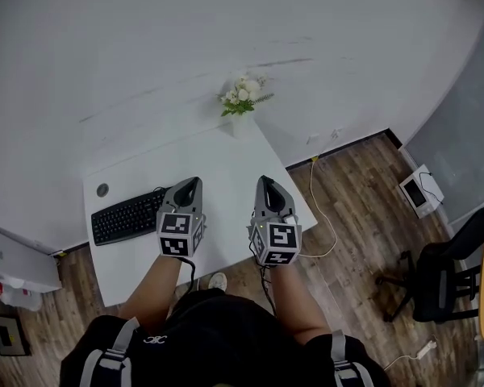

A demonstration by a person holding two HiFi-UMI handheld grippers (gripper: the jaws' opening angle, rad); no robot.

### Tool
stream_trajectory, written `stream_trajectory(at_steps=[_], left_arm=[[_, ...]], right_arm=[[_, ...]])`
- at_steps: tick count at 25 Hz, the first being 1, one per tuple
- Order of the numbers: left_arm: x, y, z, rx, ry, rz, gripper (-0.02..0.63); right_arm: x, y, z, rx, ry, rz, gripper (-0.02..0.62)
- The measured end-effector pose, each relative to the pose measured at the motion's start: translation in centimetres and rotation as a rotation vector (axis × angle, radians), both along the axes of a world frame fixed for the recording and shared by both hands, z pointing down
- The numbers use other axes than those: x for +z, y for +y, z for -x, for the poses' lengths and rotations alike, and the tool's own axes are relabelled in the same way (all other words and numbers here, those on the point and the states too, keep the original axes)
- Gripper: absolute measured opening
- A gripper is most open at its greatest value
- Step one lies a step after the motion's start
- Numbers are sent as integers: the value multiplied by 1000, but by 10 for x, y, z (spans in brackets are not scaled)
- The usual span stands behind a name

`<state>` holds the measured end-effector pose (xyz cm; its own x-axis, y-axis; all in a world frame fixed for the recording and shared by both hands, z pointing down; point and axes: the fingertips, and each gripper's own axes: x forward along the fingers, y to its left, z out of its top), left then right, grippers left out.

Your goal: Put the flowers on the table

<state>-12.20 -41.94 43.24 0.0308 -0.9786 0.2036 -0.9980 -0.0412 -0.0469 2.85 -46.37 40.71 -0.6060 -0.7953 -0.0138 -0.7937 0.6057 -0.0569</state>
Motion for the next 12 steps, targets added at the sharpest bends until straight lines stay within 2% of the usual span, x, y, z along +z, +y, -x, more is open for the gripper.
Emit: stream_trajectory(at_steps=[8,12], left_arm=[[-8,4,-15,17,-1,-48,2],[-6,8,-24,16,-6,-46,2]], right_arm=[[1,7,-8,-6,5,3,3],[0,11,-15,-14,4,6,3]])
